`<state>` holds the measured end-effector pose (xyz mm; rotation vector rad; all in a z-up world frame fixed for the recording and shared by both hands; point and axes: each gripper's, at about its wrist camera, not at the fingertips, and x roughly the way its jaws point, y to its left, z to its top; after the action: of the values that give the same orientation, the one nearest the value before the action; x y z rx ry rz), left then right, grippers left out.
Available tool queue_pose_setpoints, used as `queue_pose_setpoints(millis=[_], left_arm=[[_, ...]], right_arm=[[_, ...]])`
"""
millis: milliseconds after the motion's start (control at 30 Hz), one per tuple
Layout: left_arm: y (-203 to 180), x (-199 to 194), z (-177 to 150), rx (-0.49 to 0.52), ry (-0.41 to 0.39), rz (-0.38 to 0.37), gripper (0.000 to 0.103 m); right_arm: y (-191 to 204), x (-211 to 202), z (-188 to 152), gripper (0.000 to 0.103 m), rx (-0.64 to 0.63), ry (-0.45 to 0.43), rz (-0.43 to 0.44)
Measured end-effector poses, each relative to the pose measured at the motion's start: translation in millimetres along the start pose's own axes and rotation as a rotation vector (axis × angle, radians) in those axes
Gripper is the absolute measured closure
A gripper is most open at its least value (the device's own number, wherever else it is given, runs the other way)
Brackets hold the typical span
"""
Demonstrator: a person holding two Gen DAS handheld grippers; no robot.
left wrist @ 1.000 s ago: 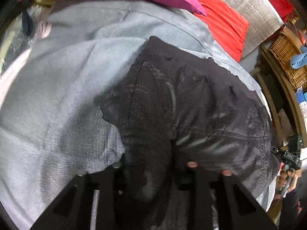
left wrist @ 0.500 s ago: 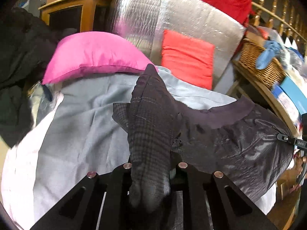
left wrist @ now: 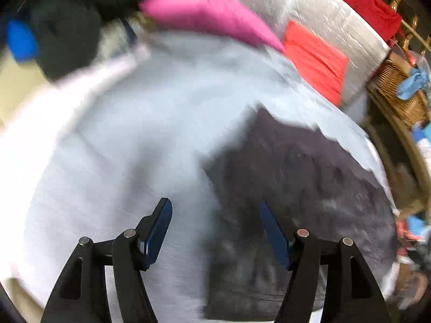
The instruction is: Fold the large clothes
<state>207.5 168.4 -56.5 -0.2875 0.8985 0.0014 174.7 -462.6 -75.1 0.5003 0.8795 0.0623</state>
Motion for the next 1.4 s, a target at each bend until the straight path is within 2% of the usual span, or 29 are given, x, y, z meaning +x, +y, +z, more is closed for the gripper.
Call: queue_pose_setpoints(millis=[33, 67, 100, 167, 267, 367, 467, 533, 600, 667, 700, 733, 800, 900, 1033, 1100, 1200, 1267, 1333, 1400], left_arm=[[-3.5, -14.5, 4.4, 0.016, -0.048, 0.024, 0.035], [-10.5, -23.8, 6.7, 0.034, -0.076, 0.014, 0.035], [-23.4, -31.6, 7.0, 0.064, -0.088, -0.006, 0.034], [-54.6, -38.5, -1.1, 0.151, -0.077, -0.04, 0.034], [-130.7, -25.8, -26.0, 0.349, -0.033, -0.097, 0.034], [-191.1, 5.2, -49.9, 0.476, 0.041, -0.163, 0.034], [-223.4, 48.9, -60.3, 0.54, 0.143, -0.127, 0.034], [-226.2, 71.2, -56.6, 0.511, 0.166, -0.106, 0.033], [-223.0, 85.4, -40.0, 0.446, 0.193, -0.115, 0.033], [-220.8, 94.6, -27.3, 0.423, 0.186, -0.059, 0.031], [-218.0, 101.0, -23.0, 0.407, 0.191, -0.033, 0.031], [-211.9, 109.5, -18.9, 0.371, 0.209, -0.033, 0.031], [-201.1, 121.3, -12.1, 0.304, 0.231, -0.048, 0.031], [-200.8, 126.6, -8.8, 0.28, 0.223, -0.024, 0.031], [-197.8, 109.7, -13.3, 0.266, 0.198, 0.009, 0.032], [-192.8, 82.3, -18.0, 0.256, 0.14, -0.006, 0.031], [-172.0, 39.9, -31.6, 0.264, 0.042, 0.024, 0.027], [-150.8, 31.2, -36.9, 0.254, 0.01, 0.066, 0.026], [-126.6, 30.1, -51.1, 0.239, 0.032, 0.11, 0.026], [-119.0, 44.0, -62.7, 0.225, 0.062, 0.124, 0.025]], right_arm=[[5.3, -13.3, 6.1, 0.037, -0.018, -0.039, -0.018], [11.7, -21.8, 10.8, 0.037, -0.025, -0.061, -0.007], [21.8, -25.6, 18.0, 0.037, -0.032, -0.074, 0.018], [53.5, -27.4, 23.3, 0.028, -0.081, -0.042, 0.086], [108.4, 3.7, 16.1, 0.028, -0.187, 0.125, 0.187], [153.8, 45.0, 4.8, 0.028, -0.272, 0.283, 0.253], [166.4, 88.0, 3.3, 0.028, -0.246, 0.42, 0.277], [162.9, 118.4, 10.8, 0.028, -0.197, 0.498, 0.288], [150.0, 137.8, 25.6, 0.028, -0.137, 0.48, 0.279], [135.5, 150.8, 39.7, 0.028, -0.057, 0.466, 0.286], [129.0, 156.1, 47.0, 0.028, -0.034, 0.444, 0.261], [121.5, 162.6, 55.8, 0.028, -0.015, 0.411, 0.214], [112.3, 172.7, 62.4, 0.028, 0.031, 0.414, 0.219], [110.9, 179.5, 64.3, 0.029, 0.015, 0.399, 0.206], [116.8, 161.1, 60.1, 0.028, 0.019, 0.347, 0.156], [127.7, 136.8, 57.7, 0.028, -0.029, 0.296, 0.131], [149.5, 83.5, 30.0, 0.026, -0.122, 0.209, 0.187], [157.2, 57.3, 2.6, 0.025, -0.181, 0.18, 0.178], [157.6, 39.1, -23.8, 0.025, -0.213, 0.15, 0.152], [151.8, 32.8, -49.2, 0.025, -0.243, 0.107, 0.087]])
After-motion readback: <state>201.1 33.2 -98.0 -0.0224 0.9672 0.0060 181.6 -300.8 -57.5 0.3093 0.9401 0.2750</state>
